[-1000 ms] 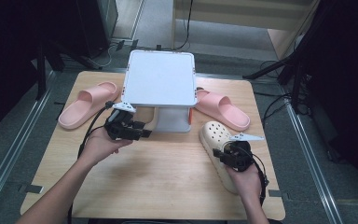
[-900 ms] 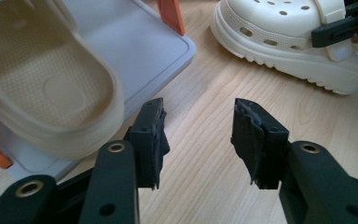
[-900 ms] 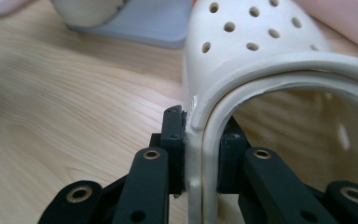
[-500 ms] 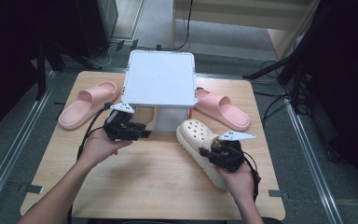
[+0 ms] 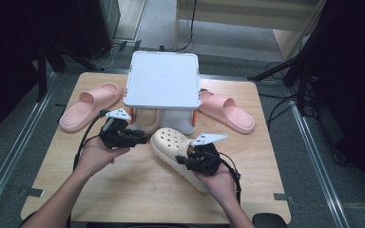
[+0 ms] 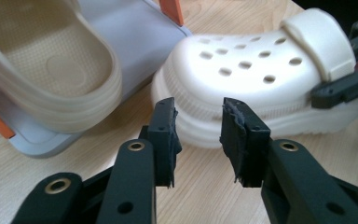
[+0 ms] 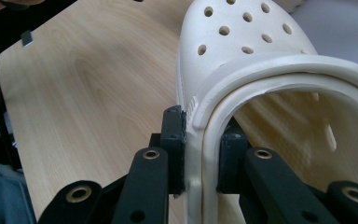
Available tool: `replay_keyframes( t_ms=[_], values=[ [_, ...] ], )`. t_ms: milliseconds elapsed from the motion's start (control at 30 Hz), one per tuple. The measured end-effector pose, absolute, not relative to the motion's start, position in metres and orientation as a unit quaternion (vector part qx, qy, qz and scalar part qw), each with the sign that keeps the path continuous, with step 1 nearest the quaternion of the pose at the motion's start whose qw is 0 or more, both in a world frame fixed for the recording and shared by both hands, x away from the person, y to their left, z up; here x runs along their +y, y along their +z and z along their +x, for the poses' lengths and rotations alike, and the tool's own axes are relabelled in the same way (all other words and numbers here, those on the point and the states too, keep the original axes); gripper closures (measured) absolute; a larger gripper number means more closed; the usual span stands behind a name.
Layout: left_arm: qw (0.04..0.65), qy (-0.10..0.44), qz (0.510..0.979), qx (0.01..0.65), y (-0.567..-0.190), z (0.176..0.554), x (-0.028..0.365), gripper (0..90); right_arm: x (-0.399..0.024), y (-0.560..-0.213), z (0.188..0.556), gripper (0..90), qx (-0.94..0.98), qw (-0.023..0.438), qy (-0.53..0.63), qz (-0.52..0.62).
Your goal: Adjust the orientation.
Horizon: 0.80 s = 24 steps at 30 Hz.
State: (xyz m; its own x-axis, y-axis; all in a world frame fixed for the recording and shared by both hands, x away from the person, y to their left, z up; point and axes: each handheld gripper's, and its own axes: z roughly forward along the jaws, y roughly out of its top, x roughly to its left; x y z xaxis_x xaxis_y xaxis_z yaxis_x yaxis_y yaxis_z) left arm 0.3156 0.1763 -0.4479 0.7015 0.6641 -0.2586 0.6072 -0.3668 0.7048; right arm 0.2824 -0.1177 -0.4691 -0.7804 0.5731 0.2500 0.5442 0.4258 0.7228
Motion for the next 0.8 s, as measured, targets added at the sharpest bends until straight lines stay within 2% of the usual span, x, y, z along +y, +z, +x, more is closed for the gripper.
replay_keyframes(
  t_ms=[167, 300, 400, 500, 800],
  values=[
    [0.405, 0.037, 0.828, 0.386, -0.453, 0.309, 0.175, 69.4, -0.102, -0.482, 0.286, 77.7, 0.859, 0.000, 0.407, 0.311],
    [0.403, 0.040, 0.828, 0.388, -0.455, 0.305, 0.175, 69.9, -0.095, -0.485, 0.284, 76.9, 0.868, 0.005, 0.400, 0.294],
    [0.402, 0.041, 0.827, 0.390, -0.457, 0.301, 0.176, 70.0, -0.094, -0.486, 0.287, 70.8, 0.874, -0.016, 0.399, 0.279],
    [0.404, 0.043, 0.825, 0.393, -0.457, 0.298, 0.178, 70.7, -0.095, -0.481, 0.286, 65.1, 0.872, -0.018, 0.405, 0.273],
    [0.402, 0.044, 0.824, 0.397, -0.459, 0.295, 0.178, 73.5, -0.118, -0.462, 0.289, 62.0, 0.873, -0.004, 0.415, 0.256]
  ],
)
